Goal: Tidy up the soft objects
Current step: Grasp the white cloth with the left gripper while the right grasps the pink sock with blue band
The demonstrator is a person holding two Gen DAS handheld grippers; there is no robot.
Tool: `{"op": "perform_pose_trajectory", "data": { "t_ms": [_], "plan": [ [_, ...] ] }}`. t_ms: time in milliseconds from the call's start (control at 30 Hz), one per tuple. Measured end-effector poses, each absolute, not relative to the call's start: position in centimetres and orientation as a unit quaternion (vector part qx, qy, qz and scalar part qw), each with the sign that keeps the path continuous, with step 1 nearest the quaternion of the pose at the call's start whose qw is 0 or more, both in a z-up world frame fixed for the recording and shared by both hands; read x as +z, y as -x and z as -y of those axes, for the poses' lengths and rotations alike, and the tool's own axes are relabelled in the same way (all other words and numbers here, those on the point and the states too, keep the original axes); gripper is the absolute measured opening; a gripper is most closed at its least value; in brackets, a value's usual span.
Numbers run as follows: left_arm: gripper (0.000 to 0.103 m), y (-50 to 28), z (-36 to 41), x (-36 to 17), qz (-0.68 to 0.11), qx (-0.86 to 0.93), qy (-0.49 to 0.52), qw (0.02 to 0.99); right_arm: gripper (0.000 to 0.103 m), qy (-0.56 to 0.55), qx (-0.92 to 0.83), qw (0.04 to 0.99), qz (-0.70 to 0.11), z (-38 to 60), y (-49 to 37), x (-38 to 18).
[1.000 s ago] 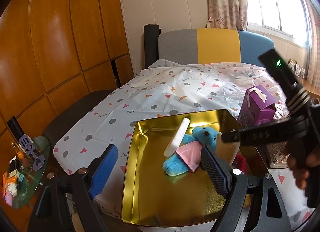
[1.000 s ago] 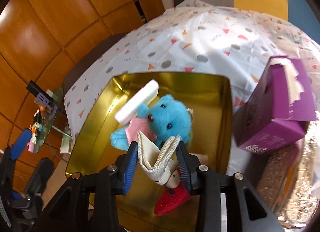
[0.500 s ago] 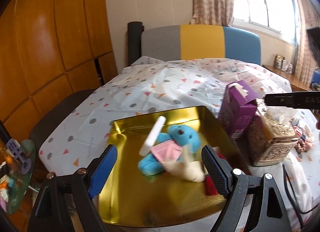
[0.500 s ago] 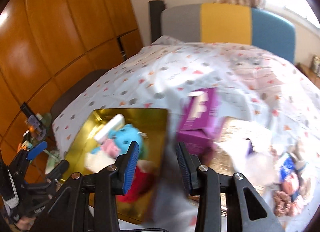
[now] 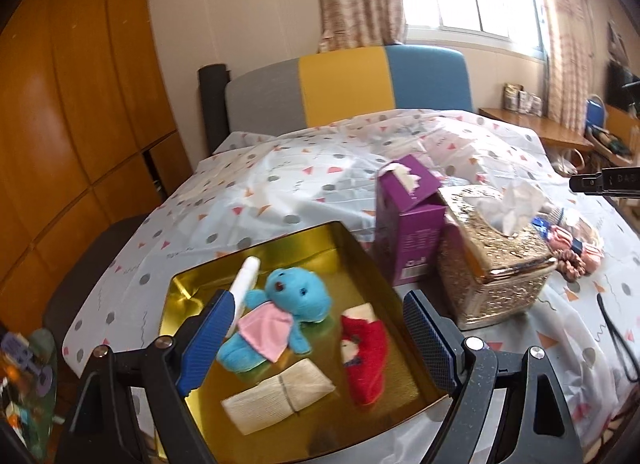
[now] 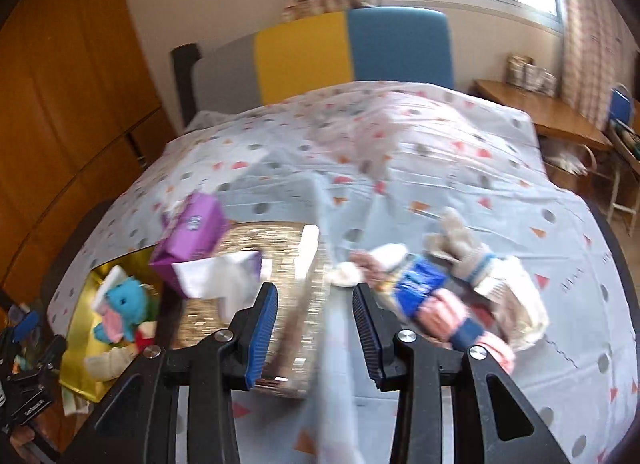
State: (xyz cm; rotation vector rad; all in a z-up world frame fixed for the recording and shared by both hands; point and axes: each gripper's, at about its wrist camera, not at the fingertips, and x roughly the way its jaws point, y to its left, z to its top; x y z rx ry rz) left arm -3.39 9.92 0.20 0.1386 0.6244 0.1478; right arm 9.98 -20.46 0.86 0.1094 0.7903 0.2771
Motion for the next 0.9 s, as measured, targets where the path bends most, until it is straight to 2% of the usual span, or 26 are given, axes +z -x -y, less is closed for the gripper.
{"op": "perform_pose_trajectory", "data": {
  "t_ms": [433, 633, 733, 900],
  "plan": [
    [0.087, 0.5, -1.5, 1.9, -0.298, -0.029, -0.126, 0.946, 0.039, -0.172, -0.023, 0.906, -0.386, 34.9, -10.5, -4.9],
    [0.085, -2.7, 4.7, 2.9, -0.298, -0.102, -0.159, 0.936, 0.039, -0.226, -0.058, 0.887, -0.398, 37.7, -10.2, -5.8],
    [0.074, -5.5, 8.3, 2.9, -0.311, -0.134, -0.191, 0.921, 0.039, -0.241, -0.052, 0.884, -0.398, 37.9, -10.1, -5.7],
    [0.048, -12.1, 13.3, 1.7, -0.374, -0.168, -0.228, 0.883, 0.039, -0.243, -0.043, 0.884, -0.397, 37.7, -10.2, -5.3]
  ]
}}
